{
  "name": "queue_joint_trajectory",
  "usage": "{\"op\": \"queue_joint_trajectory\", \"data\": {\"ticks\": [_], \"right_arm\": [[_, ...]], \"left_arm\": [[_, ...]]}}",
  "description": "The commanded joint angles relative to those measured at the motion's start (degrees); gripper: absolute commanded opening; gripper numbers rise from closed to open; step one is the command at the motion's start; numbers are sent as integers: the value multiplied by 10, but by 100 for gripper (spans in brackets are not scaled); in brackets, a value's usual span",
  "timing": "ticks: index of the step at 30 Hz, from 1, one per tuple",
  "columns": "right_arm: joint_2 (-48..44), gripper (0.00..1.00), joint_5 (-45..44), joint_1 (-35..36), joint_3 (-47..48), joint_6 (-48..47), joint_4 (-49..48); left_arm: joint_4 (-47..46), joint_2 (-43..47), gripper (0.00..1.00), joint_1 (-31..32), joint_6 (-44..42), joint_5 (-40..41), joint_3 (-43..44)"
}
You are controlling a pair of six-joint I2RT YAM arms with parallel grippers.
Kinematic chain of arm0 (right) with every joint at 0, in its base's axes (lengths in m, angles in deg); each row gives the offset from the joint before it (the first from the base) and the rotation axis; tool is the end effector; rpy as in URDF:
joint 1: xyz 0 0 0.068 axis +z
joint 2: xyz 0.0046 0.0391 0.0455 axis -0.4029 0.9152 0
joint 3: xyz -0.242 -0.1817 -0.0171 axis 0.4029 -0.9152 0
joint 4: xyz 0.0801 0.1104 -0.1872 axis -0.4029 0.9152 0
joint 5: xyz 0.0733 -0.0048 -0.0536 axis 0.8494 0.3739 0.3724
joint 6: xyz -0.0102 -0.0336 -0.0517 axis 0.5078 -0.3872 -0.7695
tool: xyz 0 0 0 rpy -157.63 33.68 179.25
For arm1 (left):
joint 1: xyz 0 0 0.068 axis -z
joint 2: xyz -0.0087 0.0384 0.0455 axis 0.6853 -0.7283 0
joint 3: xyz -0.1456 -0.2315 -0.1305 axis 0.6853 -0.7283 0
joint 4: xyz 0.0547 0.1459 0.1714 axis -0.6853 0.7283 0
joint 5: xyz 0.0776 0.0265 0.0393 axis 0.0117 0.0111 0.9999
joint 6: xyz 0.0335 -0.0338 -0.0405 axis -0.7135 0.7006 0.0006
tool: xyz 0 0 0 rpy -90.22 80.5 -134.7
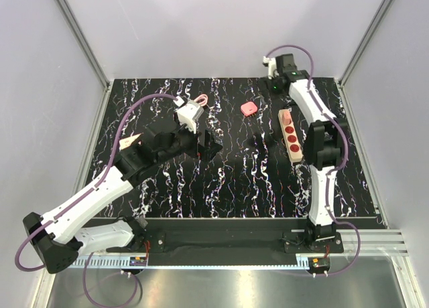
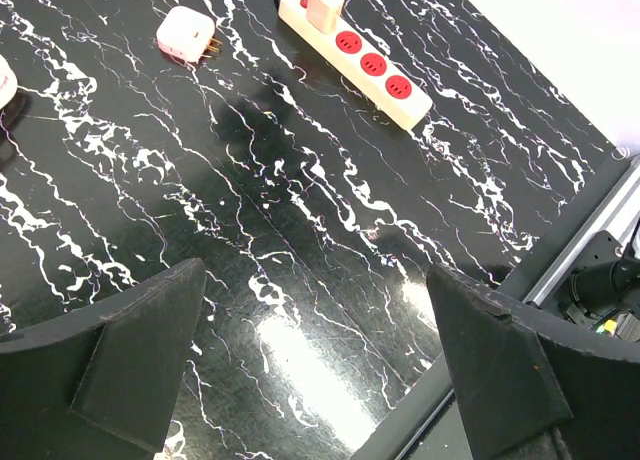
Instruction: Insert the plug
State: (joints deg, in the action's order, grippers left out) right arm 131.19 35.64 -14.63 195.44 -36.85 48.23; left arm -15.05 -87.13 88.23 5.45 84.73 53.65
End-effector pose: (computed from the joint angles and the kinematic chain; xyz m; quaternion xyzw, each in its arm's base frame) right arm 0.4892 0.0800 0.2753 -0.1800 0.9285 0.0048 0.3248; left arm 0.1413 -0.1447 0.3969 0.2322 0.7820 -0.3033 0.4925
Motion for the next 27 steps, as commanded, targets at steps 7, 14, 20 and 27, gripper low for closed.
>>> {"op": "queue_joint_trajectory", "data": {"ticks": [7, 14, 20, 27], "right_arm": [[121, 95, 37, 60, 177, -21, 3], [195, 92, 27, 79, 235, -41, 10], [222, 89, 20, 97, 229, -62, 9], [226, 72, 3, 99, 204, -64, 12]], "left_arm": [[-28, 22, 99, -7, 1, 12, 0], [-28, 25, 99, -14, 8, 3, 2], [-30, 32, 99, -17, 10, 0, 1], [-30, 33, 99, -18, 8, 6, 0]]}}
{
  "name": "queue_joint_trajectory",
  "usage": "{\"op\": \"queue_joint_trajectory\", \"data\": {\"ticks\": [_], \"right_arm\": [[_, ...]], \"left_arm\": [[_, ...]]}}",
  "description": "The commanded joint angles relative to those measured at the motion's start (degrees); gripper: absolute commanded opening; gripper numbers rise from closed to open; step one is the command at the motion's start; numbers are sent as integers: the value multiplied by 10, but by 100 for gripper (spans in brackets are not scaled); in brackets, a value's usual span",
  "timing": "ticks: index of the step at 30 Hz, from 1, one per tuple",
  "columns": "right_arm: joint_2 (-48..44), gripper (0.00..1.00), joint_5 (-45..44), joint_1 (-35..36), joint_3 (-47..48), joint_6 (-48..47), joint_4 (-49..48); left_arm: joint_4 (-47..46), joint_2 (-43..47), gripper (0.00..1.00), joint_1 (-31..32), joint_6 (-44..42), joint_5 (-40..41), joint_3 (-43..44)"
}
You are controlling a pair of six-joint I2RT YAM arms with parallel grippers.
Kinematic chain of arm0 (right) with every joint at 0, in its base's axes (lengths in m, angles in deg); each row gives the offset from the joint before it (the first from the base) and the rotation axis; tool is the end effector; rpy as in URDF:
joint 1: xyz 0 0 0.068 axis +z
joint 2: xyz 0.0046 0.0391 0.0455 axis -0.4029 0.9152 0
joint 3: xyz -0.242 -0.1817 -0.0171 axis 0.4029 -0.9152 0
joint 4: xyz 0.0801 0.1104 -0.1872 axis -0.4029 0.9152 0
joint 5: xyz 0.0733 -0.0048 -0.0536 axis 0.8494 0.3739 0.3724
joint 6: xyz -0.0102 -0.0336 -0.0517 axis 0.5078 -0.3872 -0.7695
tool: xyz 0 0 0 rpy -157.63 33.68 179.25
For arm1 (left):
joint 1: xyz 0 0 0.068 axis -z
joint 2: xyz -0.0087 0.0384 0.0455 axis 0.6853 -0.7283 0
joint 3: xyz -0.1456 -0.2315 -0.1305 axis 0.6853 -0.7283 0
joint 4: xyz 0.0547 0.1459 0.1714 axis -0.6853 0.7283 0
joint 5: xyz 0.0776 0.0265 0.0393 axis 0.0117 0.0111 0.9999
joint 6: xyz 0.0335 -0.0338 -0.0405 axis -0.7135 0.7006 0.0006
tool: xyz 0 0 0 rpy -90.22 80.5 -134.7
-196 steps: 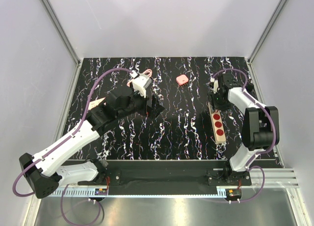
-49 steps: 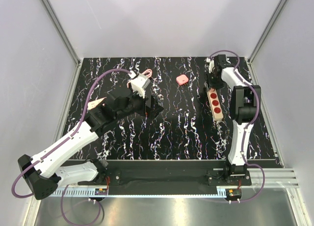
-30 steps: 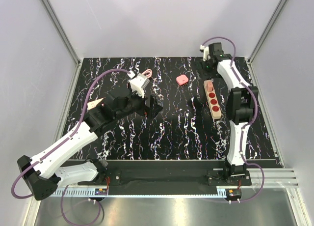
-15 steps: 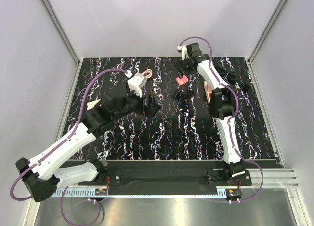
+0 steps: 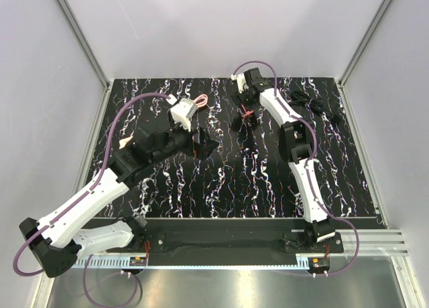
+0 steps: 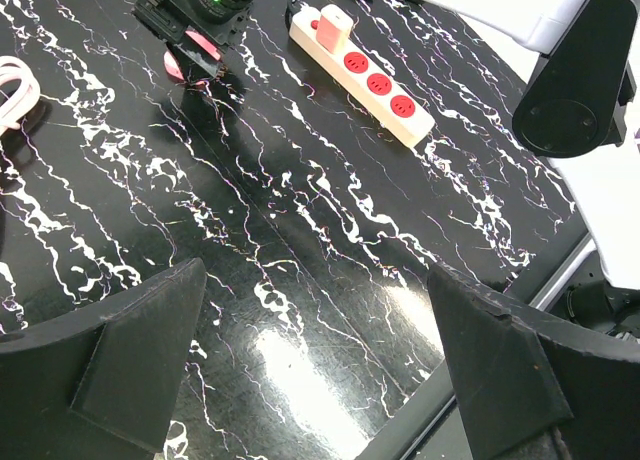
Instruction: Insert the plug
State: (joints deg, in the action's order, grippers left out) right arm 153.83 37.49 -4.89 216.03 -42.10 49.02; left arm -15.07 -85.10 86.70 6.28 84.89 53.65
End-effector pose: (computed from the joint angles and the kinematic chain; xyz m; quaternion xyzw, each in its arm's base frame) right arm 0.5358 0.1862 0.1762 -0.3062 0.9027 0.0327 0.3006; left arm 0.1379 -0.1338 0.4032 0.2130 0.7766 -0.3061 0.5077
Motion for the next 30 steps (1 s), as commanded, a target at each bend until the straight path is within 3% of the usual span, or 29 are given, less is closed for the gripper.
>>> {"op": "queue_joint_trajectory", "data": {"ticks": [1, 5, 6, 10, 11, 13, 14, 15, 18, 25, 30], "right_arm": [[-3, 71, -16, 1, -7, -13, 4], [-29, 50, 2, 2, -34, -25, 4], [-35, 35, 2, 3, -46, -25, 4], [-104, 15, 11, 10, -116, 5, -6], [-155, 14, 31, 12, -147, 19, -31], [-222, 11, 60, 25, -293, 55, -81], [-297, 10, 84, 32, -355, 62, -112], [-335, 8, 88, 41, -476, 67, -178], [-476, 5, 81, 82, -670, 76, -277], [-702, 3, 144, 132, -894, 92, -421], [-790, 3, 215, 150, -937, 105, -469]], "left_arm": [[-31, 13, 99, -3, 0, 7, -1], [-36, 13, 99, -13, 10, 11, -2], [-39, 12, 99, -22, 15, 10, -7], [-43, 7, 99, -40, 27, -1, -6], [-44, 4, 99, -43, 32, -2, -4], [-46, 1, 99, -52, 37, 0, -5], [-45, 0, 99, -54, 37, 6, -6], [-44, -7, 99, -55, 37, 12, -5], [-20, -22, 99, -58, 60, 22, 10], [-4, -47, 98, -101, 155, -135, 21], [-10, -72, 77, -107, 199, -191, 13]]}}
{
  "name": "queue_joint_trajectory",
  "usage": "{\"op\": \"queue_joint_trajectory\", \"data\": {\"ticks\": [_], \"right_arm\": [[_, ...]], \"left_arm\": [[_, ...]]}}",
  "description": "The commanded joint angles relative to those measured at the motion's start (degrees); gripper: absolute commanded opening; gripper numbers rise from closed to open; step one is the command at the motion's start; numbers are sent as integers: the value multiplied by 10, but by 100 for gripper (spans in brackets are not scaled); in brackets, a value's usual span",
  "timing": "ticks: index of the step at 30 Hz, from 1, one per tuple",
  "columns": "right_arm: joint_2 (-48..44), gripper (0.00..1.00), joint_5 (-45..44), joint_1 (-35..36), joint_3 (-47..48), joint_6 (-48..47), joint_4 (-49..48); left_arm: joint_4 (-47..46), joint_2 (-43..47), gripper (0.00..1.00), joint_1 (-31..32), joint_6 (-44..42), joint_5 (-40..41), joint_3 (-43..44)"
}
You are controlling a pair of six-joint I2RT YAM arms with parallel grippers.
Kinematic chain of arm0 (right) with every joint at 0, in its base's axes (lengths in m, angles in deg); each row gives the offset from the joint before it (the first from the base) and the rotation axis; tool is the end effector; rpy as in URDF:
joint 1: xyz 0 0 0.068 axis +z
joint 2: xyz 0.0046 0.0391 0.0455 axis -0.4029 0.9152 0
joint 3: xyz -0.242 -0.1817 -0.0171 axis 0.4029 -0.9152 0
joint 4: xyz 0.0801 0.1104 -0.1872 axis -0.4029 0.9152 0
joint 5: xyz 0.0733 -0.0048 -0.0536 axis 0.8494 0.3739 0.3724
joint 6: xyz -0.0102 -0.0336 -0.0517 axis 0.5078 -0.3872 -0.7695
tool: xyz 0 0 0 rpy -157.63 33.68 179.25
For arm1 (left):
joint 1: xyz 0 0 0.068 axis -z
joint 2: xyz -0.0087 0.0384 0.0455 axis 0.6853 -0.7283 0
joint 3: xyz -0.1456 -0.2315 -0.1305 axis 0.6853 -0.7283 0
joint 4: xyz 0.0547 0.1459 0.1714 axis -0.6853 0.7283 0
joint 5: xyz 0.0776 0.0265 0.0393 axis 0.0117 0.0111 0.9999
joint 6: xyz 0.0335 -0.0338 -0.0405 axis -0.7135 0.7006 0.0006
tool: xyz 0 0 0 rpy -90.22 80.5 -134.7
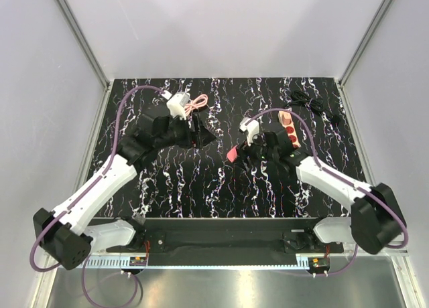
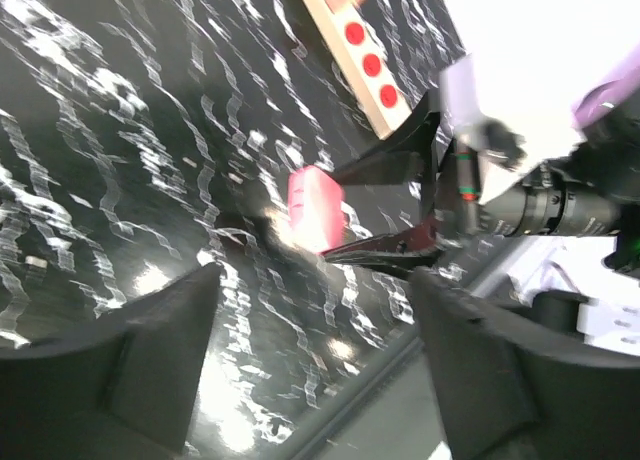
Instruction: Insert the plug
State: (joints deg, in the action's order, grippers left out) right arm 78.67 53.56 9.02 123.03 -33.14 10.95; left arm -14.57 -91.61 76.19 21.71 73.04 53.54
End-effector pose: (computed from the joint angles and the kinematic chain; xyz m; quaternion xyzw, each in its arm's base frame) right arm 0.2084 0.1531 0.2799 -0.3818 0.7891 0.2432 0.4153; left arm 0.1798 -0.1309 0.3808 0.0885 0.8320 -0.3731 0.4010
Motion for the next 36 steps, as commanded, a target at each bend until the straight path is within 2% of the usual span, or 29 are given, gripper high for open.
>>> {"op": "queue_joint_trajectory", "data": {"ticks": [1, 6, 10, 13, 21, 29, 33, 36], "right_arm": [[-55, 3, 62, 12, -10, 19, -95], [-95, 3, 58, 24, -22, 61, -124], [-112, 1, -29, 31, -28, 149, -143], [-126, 0, -45, 33, -30, 193, -134], [-157, 0, -79, 35, -48, 223, -137], [-145, 2, -67, 36, -28, 219, -114], [-153, 3, -67, 36, -32, 224, -124], [-146, 10, -58, 37, -26, 228, -120]], "left_arm": [[-30, -7, 74, -1, 51, -94, 7], [-95, -20, 58, -1, 99, -145, -42], [-147, -15, 56, -1, 102, -140, -75], [-171, -20, 53, -1, 105, -138, -72], [-188, -81, 58, 35, 100, -110, -35], [-213, -105, 54, 48, 106, -97, -29], [-224, -116, 42, 49, 105, -105, -28], [-243, -128, 29, 50, 106, -131, -28]]}}
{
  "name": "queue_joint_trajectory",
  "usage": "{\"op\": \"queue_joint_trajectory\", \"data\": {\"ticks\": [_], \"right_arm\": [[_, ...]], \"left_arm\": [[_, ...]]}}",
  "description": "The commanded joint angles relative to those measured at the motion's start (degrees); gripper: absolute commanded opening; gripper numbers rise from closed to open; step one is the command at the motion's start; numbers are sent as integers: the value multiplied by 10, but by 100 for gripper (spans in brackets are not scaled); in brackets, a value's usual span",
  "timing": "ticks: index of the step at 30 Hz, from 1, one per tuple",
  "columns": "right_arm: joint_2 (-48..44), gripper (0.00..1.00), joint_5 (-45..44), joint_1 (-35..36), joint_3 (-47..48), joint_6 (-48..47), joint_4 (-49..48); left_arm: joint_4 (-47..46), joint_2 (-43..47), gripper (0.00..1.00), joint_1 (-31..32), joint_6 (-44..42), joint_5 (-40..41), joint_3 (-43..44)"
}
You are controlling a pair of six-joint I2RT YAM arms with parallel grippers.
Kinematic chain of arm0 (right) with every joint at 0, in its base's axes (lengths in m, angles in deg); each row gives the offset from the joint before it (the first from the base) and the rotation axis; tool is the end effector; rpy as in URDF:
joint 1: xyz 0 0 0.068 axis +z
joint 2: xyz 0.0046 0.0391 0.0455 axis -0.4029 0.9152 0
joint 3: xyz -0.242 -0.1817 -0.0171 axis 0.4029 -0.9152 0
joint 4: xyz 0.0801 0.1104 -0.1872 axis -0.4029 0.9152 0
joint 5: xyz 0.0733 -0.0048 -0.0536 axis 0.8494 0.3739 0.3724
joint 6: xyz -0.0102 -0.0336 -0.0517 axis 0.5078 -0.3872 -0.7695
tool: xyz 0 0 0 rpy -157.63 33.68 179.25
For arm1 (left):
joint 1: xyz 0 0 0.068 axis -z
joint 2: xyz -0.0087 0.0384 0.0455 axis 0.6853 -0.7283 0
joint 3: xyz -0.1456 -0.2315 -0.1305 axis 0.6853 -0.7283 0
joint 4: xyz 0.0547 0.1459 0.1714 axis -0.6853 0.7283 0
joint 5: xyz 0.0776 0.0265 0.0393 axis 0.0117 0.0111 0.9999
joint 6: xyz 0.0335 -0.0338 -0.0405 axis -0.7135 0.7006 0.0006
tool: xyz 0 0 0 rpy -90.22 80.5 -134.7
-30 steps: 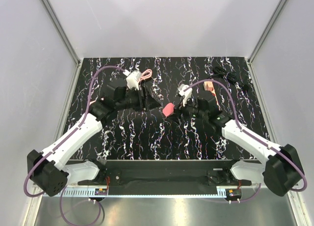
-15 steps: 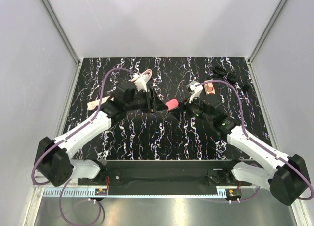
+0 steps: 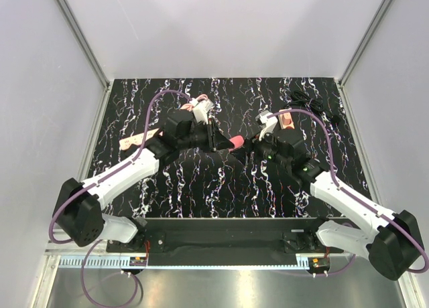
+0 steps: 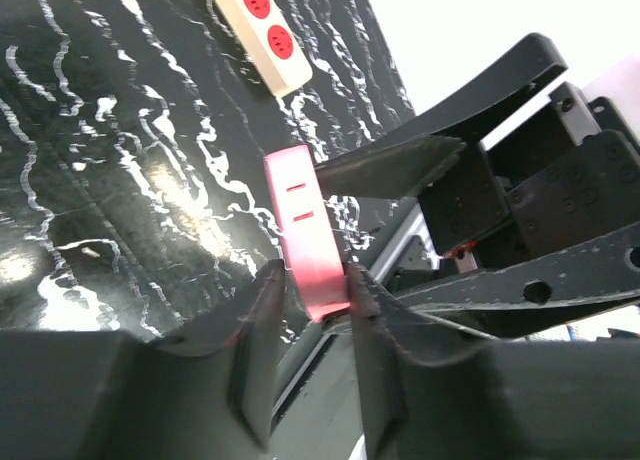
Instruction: Insert the plug
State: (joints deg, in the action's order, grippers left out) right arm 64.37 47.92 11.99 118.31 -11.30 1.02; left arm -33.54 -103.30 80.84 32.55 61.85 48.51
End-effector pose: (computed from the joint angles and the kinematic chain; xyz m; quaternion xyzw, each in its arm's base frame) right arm 0.1668 0.1342 0.3253 -0.2257 0.7592 0.3379 0.5084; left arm 0.2114 -0.1889 0.3416 0.0999 0.8123 -0.4886 0.3026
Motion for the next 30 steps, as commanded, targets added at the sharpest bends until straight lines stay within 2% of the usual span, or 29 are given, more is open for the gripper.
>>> {"op": "queue_joint_trajectory", "data": {"ticks": [1, 3, 4, 7, 8, 11, 17, 23, 26, 30], "right_arm": [[1, 16, 0, 7, 22, 10, -17], [1, 25, 3, 7, 22, 12, -14], [-2, 33, 5, 6, 19, 12, -10], [-15, 48, 13, 6, 13, 7, -3], [-20, 60, 14, 6, 11, 1, 1], [-37, 82, 46, 6, 14, -38, 39], [-82, 88, 100, 6, 52, -120, 228], [-100, 89, 145, 6, 113, -107, 330], [-47, 86, 271, 6, 166, -105, 391], [8, 81, 394, 6, 216, -100, 439]], "left_arm": [[-59, -13, 17, 3, -3, -27, 19], [-72, -13, 5, 3, -4, -46, 17], [-75, -11, 0, 3, -6, -50, 14], [-86, -6, 0, 3, -9, -68, 7], [-90, -6, 0, 3, -12, -83, 6], [-89, -8, 0, 3, -26, -108, 7], [33, -3, 0, 1, -120, -190, 35], [87, 67, 0, 1, -206, -228, -4], [93, 125, 0, 3, -270, -263, -52], [106, 196, 0, 3, -340, -336, -80]]}}
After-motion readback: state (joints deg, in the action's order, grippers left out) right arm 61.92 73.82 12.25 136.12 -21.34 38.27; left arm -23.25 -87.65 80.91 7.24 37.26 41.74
